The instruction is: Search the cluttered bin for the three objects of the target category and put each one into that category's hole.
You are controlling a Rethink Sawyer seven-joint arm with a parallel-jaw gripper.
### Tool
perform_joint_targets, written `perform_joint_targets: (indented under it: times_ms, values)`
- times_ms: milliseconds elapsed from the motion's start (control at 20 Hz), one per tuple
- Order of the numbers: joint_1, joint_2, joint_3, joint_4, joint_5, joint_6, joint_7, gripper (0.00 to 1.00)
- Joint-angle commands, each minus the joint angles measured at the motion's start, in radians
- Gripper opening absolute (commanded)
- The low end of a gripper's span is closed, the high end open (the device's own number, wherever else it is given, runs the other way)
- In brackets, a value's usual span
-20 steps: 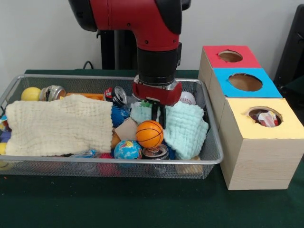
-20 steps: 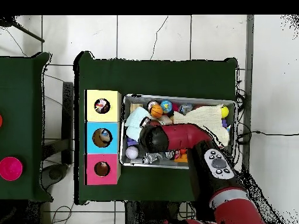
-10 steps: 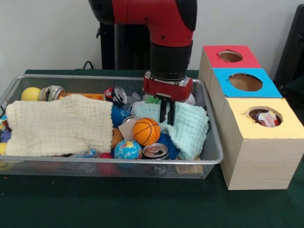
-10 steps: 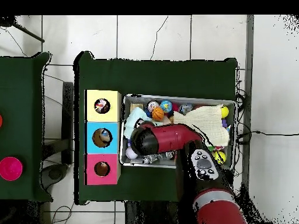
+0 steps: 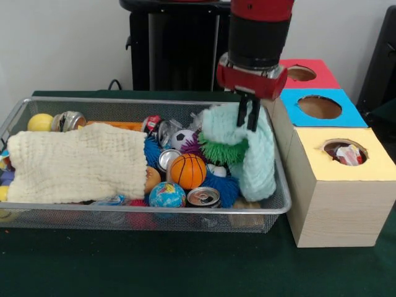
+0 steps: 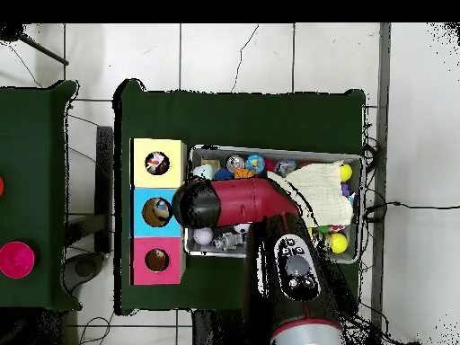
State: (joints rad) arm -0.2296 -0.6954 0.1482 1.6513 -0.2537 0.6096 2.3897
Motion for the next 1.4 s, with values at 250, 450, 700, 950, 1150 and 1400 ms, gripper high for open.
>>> perform_joint_targets:
  times_ms: [250,450,700,950,1150,1400]
  values:
    - [-0.031,-0.127,0.028,-0.136,0.094,0.307,-0.004,0.0]
    - [-0.041,-0.132,0.036,-0.148,0.1,0.326,-0.021,0.0]
    - [-0.057,-0.123,0.038,-0.168,0.083,0.334,-0.058,0.0]
    - [-0.1,-0.093,0.061,-0.19,0.07,0.323,-0.122,0.0]
    - [-0.133,-0.081,0.077,-0.209,0.05,0.33,-0.172,0.0]
    - [-0.175,-0.051,0.105,-0.23,0.038,0.343,-0.218,0.0]
